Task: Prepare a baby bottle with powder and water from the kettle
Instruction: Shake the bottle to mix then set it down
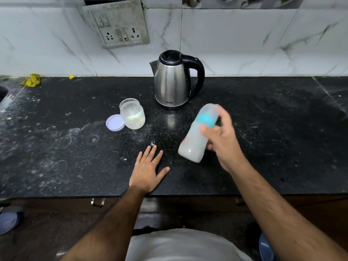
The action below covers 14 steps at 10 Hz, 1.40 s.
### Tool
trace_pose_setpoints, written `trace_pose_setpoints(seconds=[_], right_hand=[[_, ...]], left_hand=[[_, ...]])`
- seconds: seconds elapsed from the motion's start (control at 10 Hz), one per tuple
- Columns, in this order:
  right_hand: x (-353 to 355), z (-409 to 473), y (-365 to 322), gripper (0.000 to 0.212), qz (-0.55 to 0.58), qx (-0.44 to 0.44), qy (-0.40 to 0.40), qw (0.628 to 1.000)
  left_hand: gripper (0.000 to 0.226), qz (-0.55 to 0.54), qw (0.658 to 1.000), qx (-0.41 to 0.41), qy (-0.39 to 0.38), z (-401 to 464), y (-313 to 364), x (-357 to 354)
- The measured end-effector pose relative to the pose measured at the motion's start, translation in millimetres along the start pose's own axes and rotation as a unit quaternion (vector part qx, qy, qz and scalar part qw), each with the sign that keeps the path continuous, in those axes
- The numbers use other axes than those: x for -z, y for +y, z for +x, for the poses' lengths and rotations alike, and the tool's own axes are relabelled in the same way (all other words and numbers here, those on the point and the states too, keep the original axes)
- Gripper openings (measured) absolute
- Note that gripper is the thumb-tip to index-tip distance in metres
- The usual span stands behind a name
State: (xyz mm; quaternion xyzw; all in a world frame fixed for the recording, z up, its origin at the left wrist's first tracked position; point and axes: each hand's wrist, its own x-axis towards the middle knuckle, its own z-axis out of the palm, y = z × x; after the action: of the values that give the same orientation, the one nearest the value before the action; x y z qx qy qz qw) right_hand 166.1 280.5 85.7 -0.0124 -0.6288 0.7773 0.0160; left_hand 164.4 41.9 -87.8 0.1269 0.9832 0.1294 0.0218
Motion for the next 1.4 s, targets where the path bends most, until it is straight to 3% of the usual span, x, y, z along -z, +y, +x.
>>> trace_pose_setpoints(seconds=[0.1,0.2,0.4,0.5,0.6,0.7,0.9,1.0,1.2,1.3,1.4], right_hand=[[0.9,-0.4,-2.2,0.078,0.001,0.015,0.0,1.0],[3.0,6.8,-4.7,0.076,0.062,0.034,0.101,0.992],[-1.5,-1.4,-4.0,0.075,0.001,0.022,-0.025,0.999],[3.3,8.0,-6.4,0.074,0.057,0.04,0.09,0.993],[2.4,6.3,-3.3,0.077,0.033,0.026,0.063,0.997],[-0.7,-5.2,1.2,0.079,-0.026,-0.004,-0.055,0.998],[2.6,2.2,-3.9,0.074,0.045,0.021,0.077,0.996],[-1.5,-7.1,-4.8,0.075,-0.03,-0.006,-0.028,0.999],[5.4,1.3,-8.9,0.074,0.038,0.031,0.102,0.994],[0.0,-8.9,-3.3,0.079,-0.015,0.005,0.013,1.0],[2.3,-8.7,-4.8,0.079,-0.006,0.017,0.007,1.0]], left_hand=[[0.079,-0.002,1.0,-0.001,0.001,0.3,-0.8,-0.5],[0.079,-0.001,1.0,-0.001,0.002,0.5,-0.3,-1.1],[0.08,0.007,1.0,0.003,-0.002,1.0,-0.9,-1.0],[0.081,0.007,1.0,0.003,-0.003,1.0,-0.7,-1.2],[0.081,0.008,1.0,0.002,-0.002,0.9,-0.7,-1.1],[0.081,0.01,1.0,0.004,-0.001,1.3,-1.0,-1.7],[0.081,0.012,1.0,0.002,-0.004,1.4,-1.4,-2.7],[0.081,0.015,1.0,0.003,-0.004,1.4,-1.4,-2.5],[0.082,0.011,1.0,0.0,-0.008,1.0,-1.6,-2.1],[0.082,0.011,1.0,0.002,-0.007,1.0,-2.3,-2.2],[0.082,0.013,1.0,-0.001,0.0,0.5,-1.7,-2.5]])
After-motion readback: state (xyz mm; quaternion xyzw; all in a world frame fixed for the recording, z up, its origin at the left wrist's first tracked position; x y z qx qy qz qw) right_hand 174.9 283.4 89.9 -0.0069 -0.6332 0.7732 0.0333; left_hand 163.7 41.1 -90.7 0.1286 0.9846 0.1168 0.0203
